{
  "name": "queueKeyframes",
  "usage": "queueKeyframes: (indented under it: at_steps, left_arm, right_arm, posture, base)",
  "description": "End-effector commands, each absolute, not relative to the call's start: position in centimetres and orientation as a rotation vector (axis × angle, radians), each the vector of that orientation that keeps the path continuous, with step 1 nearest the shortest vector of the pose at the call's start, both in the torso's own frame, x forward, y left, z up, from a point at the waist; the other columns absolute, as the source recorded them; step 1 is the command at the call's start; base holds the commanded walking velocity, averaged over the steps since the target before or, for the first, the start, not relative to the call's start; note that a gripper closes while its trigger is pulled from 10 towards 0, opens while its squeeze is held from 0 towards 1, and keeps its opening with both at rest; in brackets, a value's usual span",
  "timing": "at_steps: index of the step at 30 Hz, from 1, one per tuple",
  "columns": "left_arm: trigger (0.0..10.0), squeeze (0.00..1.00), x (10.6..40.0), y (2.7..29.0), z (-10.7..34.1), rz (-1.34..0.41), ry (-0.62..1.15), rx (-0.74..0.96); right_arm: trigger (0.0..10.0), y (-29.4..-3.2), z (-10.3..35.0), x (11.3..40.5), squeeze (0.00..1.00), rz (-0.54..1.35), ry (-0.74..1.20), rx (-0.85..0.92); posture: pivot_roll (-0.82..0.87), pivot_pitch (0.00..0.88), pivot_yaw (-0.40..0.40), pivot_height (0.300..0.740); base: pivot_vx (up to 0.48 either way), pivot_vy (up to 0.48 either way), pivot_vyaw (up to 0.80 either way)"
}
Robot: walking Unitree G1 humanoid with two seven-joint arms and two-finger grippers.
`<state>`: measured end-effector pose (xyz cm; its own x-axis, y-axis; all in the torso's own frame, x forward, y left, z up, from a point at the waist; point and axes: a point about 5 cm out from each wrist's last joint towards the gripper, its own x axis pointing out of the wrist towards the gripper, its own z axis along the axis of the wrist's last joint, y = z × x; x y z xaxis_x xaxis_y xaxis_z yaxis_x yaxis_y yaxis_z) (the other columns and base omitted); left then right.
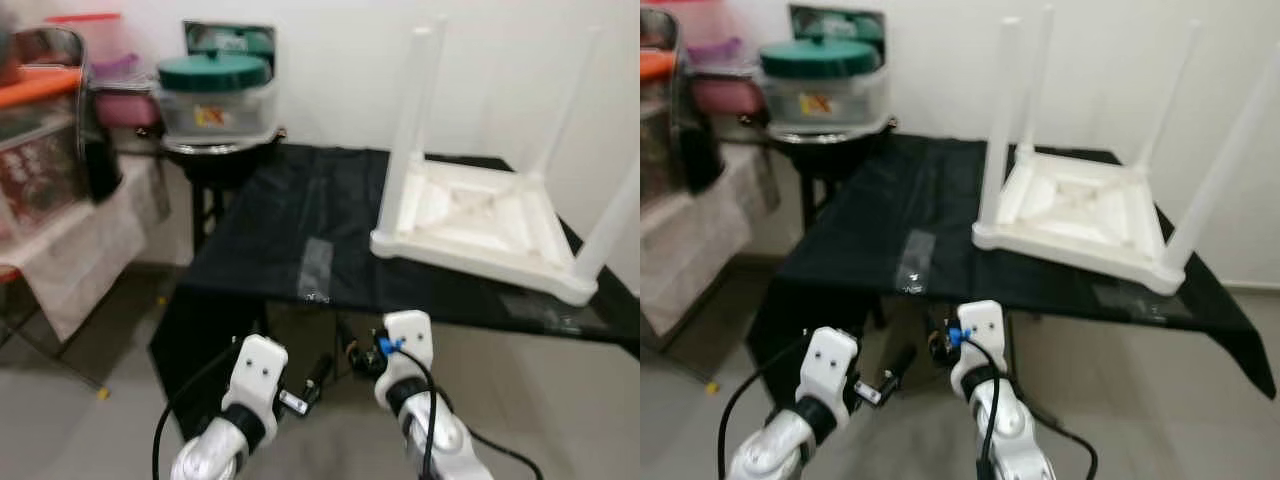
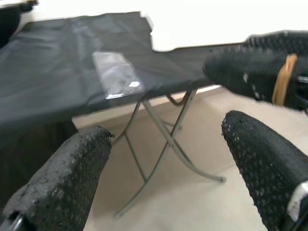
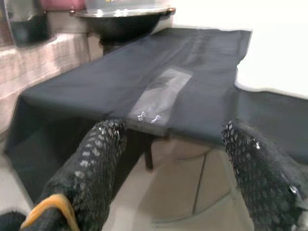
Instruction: Building children table
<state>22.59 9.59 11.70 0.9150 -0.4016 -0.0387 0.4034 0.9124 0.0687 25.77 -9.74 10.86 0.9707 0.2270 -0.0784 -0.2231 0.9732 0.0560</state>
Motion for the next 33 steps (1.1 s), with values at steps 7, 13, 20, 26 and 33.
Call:
queueKeyframes:
  at_steps: [7, 13, 20, 26, 33]
  left_arm:
    - [10.0, 0.0, 22.38, 9.22, 11.45, -0.446, 0.02, 0.114]
    - [10.0, 0.0, 22.29, 9.14, 11.37, -0.456, 0.024, 0.123]
    - [10.0, 0.0, 22.22, 9.14, 11.28, -0.463, 0.027, 0.128]
    - [10.0, 0.0, 22.14, 9.1, 11.16, -0.465, 0.028, 0.127]
    - [10.0, 0.0, 22.18, 9.03, 11.17, -0.468, 0.025, 0.129]
  right_arm:
    - [10.0, -9.82, 11.1, 25.91, 0.0, 0.228, 0.078, 0.048]
    - [10.0, -9.81, 11.08, 25.87, 0.0, 0.227, 0.076, 0.053]
    - [10.0, -9.81, 11.04, 25.86, 0.0, 0.226, 0.078, 0.059]
    - [10.0, -9.84, 10.96, 25.81, 0.0, 0.226, 0.079, 0.061]
    - [10.0, -9.9, 10.94, 25.89, 0.0, 0.225, 0.08, 0.062]
  posture:
    - [0.07, 0.0, -0.069, 0.74]
    - [0.07, 0.0, -0.066, 0.74]
    - [0.07, 0.0, -0.066, 0.74]
    - [0.07, 0.0, -0.065, 0.74]
    - [0.06, 0.0, -0.067, 0.74]
  base:
    - [0.0, -0.17, 0.0]
    - [0.0, -0.431, 0.0]
    - [0.0, -0.417, 0.0]
    - [0.08, -0.414, 0.0]
    - [0.034, -0.415, 0.0]
